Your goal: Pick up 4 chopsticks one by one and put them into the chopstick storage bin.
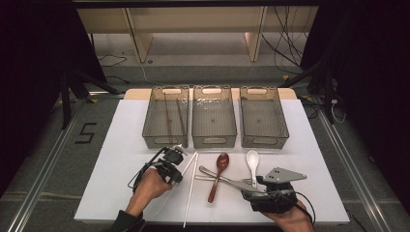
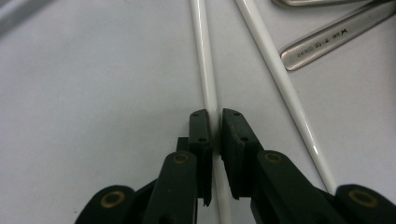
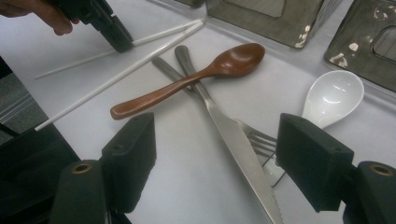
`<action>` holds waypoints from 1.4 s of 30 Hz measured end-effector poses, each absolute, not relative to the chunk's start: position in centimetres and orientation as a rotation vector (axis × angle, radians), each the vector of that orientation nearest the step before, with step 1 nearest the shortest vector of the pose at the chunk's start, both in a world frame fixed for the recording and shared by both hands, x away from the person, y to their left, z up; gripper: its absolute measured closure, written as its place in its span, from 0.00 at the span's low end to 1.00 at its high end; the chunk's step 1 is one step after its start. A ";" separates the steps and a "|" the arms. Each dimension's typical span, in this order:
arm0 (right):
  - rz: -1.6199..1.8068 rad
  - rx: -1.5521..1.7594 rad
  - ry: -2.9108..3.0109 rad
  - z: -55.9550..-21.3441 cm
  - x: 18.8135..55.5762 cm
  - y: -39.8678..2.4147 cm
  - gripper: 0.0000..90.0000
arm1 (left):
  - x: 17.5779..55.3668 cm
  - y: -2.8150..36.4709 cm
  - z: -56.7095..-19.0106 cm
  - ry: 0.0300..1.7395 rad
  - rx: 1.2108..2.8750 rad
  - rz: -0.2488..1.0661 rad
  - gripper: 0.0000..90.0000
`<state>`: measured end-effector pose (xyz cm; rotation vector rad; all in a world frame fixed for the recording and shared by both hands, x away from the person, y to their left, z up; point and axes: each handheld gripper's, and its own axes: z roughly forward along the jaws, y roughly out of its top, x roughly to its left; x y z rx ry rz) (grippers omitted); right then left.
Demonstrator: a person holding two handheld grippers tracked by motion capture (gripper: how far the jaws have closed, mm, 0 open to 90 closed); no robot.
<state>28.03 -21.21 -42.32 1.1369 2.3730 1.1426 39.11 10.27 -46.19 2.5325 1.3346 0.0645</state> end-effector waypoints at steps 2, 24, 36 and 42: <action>1.141 1.137 2.373 -42.3 28.0 -21.2 0.33 | 39.1 10.3 -46.2 1.338 2.528 0.066 0.92; 1.148 1.142 2.368 -42.3 28.0 -21.4 0.33 | 39.0 11.3 -45.0 1.260 2.452 0.103 0.94; 1.153 1.147 2.364 -42.2 28.0 -21.4 0.33 | 38.3 12.0 -42.9 1.185 2.420 0.076 0.94; 1.158 1.145 2.356 -42.2 28.0 -21.5 0.33 | 37.9 12.2 -41.3 1.147 2.387 0.079 0.94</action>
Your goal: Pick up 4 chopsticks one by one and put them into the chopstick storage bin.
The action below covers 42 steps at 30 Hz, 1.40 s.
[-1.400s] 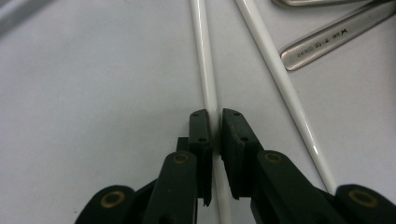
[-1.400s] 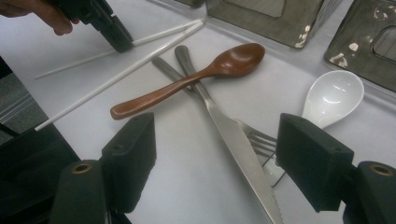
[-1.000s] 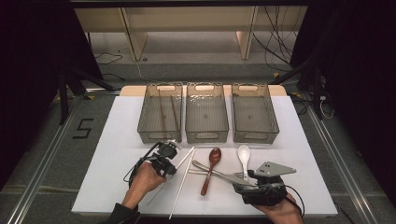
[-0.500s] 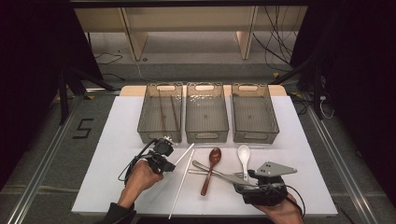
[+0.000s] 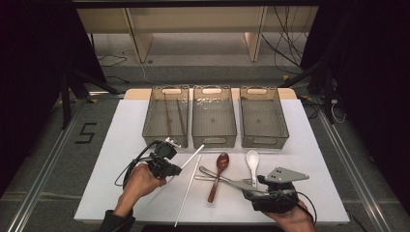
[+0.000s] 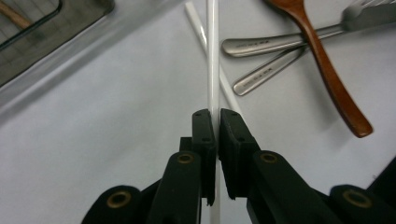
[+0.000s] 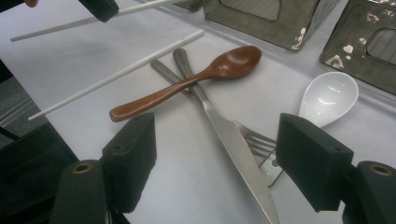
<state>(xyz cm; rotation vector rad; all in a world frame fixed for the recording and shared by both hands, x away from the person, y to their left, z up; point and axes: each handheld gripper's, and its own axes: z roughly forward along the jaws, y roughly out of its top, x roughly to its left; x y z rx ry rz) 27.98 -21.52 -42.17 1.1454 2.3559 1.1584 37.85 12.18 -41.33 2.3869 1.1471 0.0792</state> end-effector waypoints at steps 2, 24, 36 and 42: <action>1.159 1.147 2.356 -42.2 28.0 -21.5 0.33 | 37.8 12.3 -40.7 1.129 2.370 0.082 0.94; 1.176 1.153 2.334 -42.0 27.9 -22.0 0.33 | 42.9 15.4 -36.4 1.167 2.201 0.194 0.94; 1.175 1.164 2.333 -42.1 27.9 -22.2 0.33 | 47.1 16.7 -35.1 1.207 2.140 0.267 0.94; 1.178 1.165 2.332 -42.2 28.0 -22.3 0.33 | 48.9 17.3 -34.4 1.224 2.111 0.318 0.94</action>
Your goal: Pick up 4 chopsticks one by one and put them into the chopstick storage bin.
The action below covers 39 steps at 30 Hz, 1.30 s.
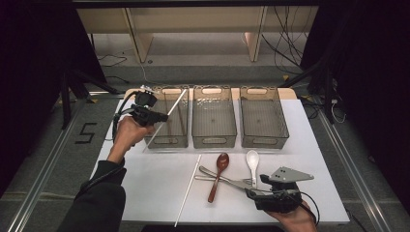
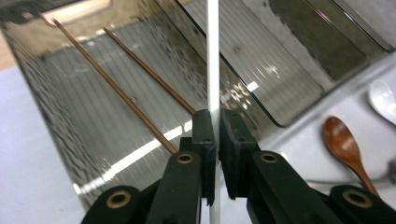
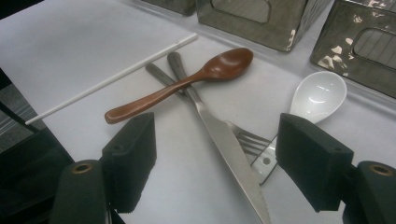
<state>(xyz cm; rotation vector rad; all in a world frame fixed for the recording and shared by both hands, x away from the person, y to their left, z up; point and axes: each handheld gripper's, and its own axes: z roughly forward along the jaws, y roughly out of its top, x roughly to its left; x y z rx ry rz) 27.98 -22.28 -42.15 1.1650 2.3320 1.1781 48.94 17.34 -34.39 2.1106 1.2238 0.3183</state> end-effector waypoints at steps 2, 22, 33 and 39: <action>1.176 1.166 2.334 -42.2 28.0 -22.3 0.33 | 49.5 17.4 -34.3 1.227 2.104 0.334 0.94; 1.177 1.172 2.340 -42.4 28.1 -22.3 0.33 | 54.1 18.0 -35.0 1.279 2.045 0.399 0.94; 1.178 1.171 2.342 -42.4 28.1 -22.3 0.33 | 55.1 18.2 -36.1 1.283 2.048 0.415 0.94; 1.178 1.175 2.342 -42.4 28.1 -22.3 0.33 | 55.5 18.3 -36.8 1.282 2.064 0.416 0.94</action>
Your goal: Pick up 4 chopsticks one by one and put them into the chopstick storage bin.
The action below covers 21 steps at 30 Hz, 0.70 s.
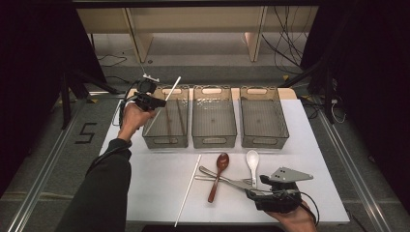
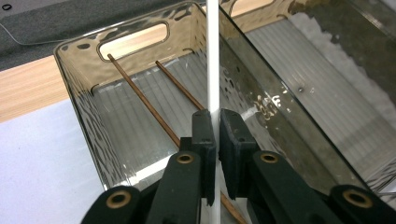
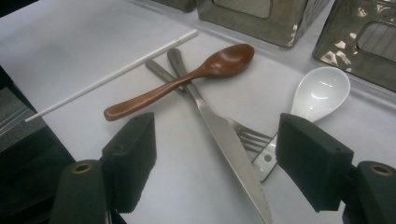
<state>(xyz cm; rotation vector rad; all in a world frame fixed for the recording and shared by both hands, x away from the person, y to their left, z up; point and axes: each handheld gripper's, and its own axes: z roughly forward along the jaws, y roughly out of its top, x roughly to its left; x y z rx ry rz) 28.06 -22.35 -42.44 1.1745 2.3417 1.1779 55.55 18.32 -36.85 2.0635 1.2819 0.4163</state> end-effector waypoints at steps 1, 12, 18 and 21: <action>1.176 1.175 2.343 -42.4 28.0 -22.4 0.33 | 55.6 18.3 -36.9 1.285 2.063 0.416 0.94; 1.175 1.173 2.345 -42.4 28.0 -22.4 0.33 | 56.0 18.2 -37.9 1.285 2.057 0.418 0.94; 1.177 1.171 2.345 -42.4 28.0 -22.4 0.33 | 56.4 18.2 -38.4 1.300 2.058 0.418 0.94; 1.178 1.171 2.346 -42.4 28.0 -22.4 0.33 | 56.5 18.2 -38.5 1.300 2.069 0.420 0.94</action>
